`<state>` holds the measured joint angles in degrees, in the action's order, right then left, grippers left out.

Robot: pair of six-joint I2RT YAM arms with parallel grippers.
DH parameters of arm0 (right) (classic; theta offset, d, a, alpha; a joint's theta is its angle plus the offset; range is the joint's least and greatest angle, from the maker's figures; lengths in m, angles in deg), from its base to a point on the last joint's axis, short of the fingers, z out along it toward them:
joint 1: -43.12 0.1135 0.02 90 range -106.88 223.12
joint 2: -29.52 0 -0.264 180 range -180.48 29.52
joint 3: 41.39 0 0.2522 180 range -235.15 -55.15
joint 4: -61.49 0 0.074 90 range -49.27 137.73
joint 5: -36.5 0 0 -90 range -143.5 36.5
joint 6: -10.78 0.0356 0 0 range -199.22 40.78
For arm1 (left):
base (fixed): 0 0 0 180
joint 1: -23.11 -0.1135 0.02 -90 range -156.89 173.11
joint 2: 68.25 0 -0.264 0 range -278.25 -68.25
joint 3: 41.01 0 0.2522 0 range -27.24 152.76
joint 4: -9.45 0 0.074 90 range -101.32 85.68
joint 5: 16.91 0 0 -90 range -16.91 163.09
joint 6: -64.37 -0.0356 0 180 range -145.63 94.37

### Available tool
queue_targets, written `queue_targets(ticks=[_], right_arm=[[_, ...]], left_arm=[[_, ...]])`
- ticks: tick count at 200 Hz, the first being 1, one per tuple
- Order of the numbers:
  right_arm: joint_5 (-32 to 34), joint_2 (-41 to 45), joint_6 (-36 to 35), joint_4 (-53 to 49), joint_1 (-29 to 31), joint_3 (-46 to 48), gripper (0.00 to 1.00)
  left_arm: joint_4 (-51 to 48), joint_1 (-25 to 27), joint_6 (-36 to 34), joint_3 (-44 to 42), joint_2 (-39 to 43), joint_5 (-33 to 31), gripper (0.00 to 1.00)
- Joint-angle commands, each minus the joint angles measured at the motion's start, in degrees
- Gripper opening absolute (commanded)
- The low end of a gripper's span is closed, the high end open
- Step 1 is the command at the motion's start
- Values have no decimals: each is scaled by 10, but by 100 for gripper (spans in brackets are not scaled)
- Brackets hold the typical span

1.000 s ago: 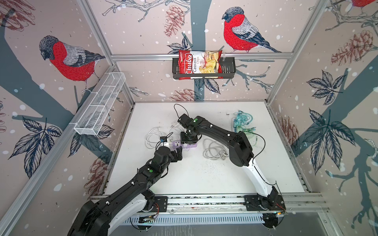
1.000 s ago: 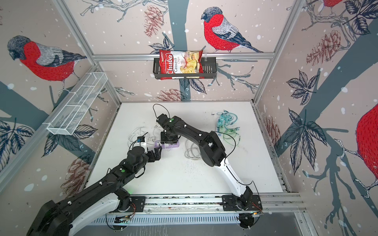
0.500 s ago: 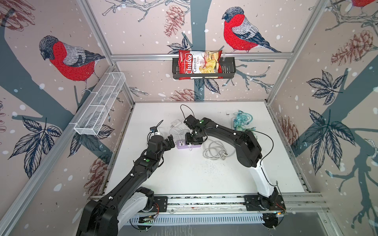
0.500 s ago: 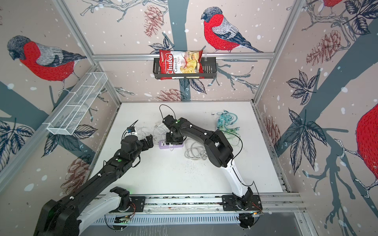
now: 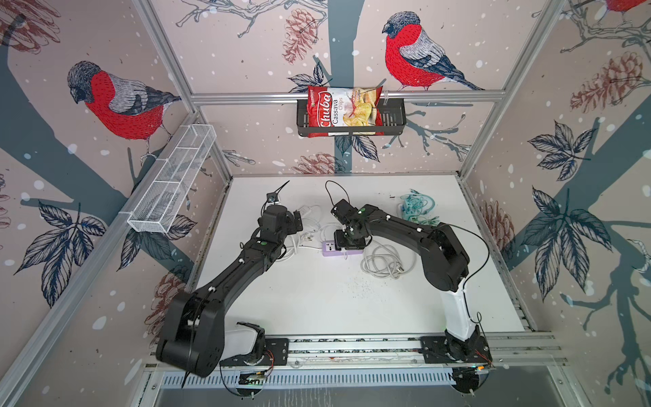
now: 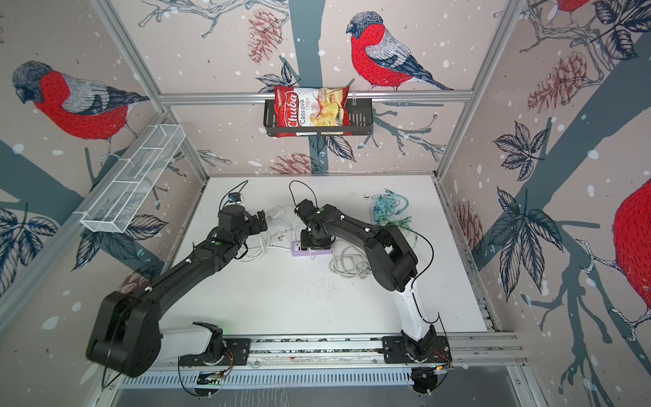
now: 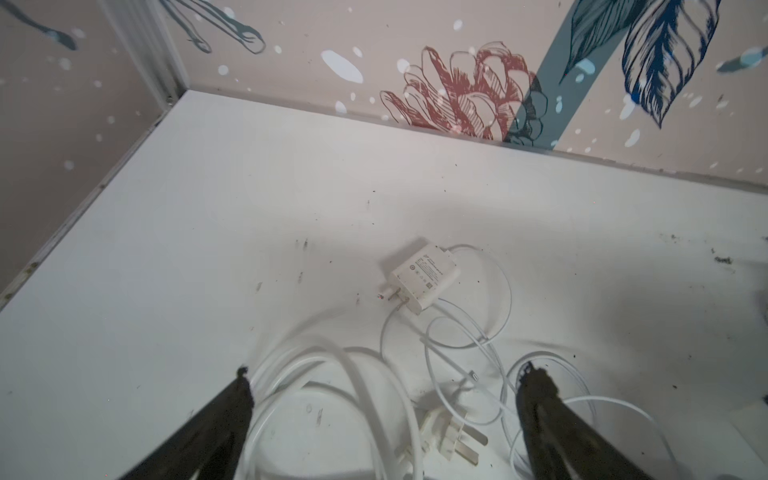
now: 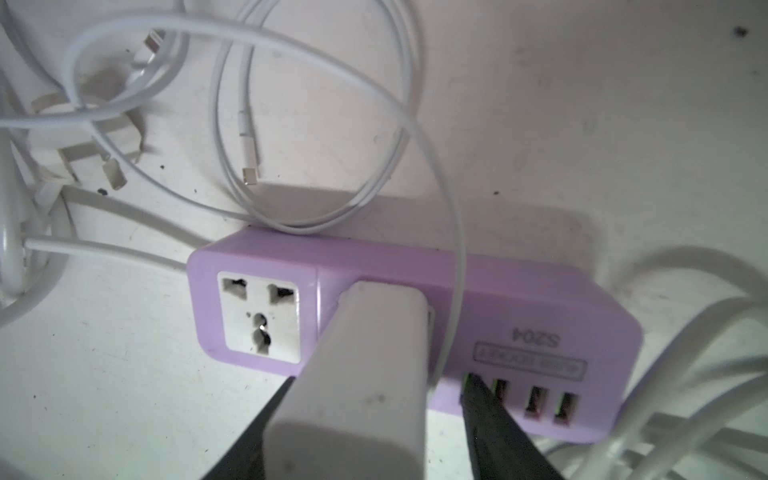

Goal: Insert the plug

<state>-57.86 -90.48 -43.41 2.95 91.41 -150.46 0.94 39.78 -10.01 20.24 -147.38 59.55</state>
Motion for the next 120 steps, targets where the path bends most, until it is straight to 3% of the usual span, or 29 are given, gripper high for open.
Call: queue_targets(ticks=[1, 40, 120], right_arm=[[2, 20, -23, -8, 2, -2, 64], [-6, 61, -28, 25, -9, 43, 65], [-22, 146, -18, 71, -11, 134, 66]], left_arm=[[-22, -3, -73, 58, -66, 45, 96], [-17, -35, -96, 111, -161, 125, 97], [-87, -51, -151, 253, -326, 166, 94]])
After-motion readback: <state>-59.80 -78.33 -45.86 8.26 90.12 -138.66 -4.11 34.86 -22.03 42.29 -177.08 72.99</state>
